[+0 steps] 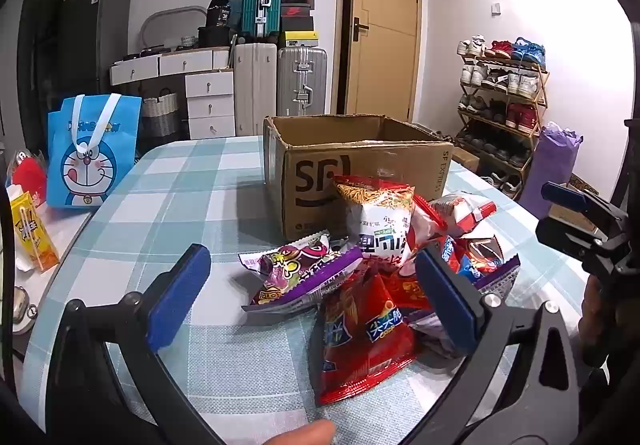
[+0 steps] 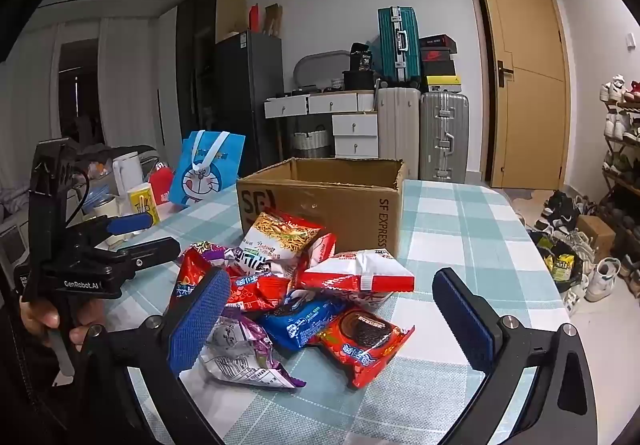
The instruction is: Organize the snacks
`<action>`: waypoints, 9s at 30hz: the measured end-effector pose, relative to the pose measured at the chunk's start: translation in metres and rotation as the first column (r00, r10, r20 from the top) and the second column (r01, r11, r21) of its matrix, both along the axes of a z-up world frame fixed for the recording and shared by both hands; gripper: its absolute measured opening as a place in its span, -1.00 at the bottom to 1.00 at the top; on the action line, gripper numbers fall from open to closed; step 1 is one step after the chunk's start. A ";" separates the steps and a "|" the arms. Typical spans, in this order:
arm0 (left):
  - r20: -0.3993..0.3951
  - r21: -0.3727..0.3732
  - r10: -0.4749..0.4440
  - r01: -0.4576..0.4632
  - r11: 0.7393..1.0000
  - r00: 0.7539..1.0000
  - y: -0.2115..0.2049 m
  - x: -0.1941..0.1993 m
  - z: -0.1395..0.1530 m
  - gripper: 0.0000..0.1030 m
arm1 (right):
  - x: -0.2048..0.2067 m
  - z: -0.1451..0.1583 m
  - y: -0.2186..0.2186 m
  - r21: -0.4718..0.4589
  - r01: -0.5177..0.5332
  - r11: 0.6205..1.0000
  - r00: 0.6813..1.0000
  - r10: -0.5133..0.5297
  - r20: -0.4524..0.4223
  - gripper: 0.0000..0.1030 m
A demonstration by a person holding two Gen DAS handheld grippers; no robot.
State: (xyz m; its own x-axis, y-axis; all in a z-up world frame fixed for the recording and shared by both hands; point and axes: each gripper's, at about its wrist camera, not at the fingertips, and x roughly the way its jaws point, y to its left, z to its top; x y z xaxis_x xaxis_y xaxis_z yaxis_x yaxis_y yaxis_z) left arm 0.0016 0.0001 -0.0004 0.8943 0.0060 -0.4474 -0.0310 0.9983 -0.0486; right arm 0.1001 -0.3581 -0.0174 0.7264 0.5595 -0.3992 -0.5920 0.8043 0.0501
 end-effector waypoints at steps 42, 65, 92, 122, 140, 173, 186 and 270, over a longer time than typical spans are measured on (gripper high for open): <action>0.010 -0.007 -0.021 0.021 1.000 1.000 -0.001 -0.002 0.000 0.98 | -0.001 -0.002 0.003 -0.001 -0.003 1.000 1.000 0.003 0.001 1.00; 0.007 -0.005 -0.027 0.027 1.000 1.000 -0.001 -0.001 0.000 0.98 | 0.000 -0.003 0.005 -0.004 -0.006 1.000 1.000 0.006 0.000 1.00; -0.054 -0.039 0.008 -0.011 0.999 0.998 0.010 0.005 -0.006 0.98 | 0.011 -0.006 0.003 -0.027 0.035 0.999 0.997 -0.037 -0.065 1.00; -0.239 -0.057 -0.072 0.060 0.997 0.968 -0.003 0.017 -0.026 0.98 | 0.004 -0.052 0.072 -0.178 -0.224 0.958 0.916 0.145 -0.374 0.50; -0.352 -0.121 -0.181 0.147 0.982 0.918 -0.027 0.038 -0.047 0.18 | -0.007 -0.041 0.044 -0.123 -0.222 0.967 0.921 0.167 -0.351 0.12; -0.151 -0.169 -0.164 0.138 0.976 0.975 -0.007 -0.005 0.022 -0.31 | -0.009 0.013 0.004 0.039 -0.112 0.993 0.974 0.117 -0.192 -0.03; -0.081 -0.159 -0.126 0.112 0.981 0.989 -0.004 0.029 0.062 -0.30 | 0.032 0.040 0.006 0.116 -0.050 0.992 0.982 0.070 -0.174 -0.03; -0.138 -0.087 0.001 -0.013 0.996 0.990 0.044 0.113 0.037 0.98 | 0.134 0.025 0.001 -0.014 0.086 0.996 0.956 -0.086 -0.280 0.99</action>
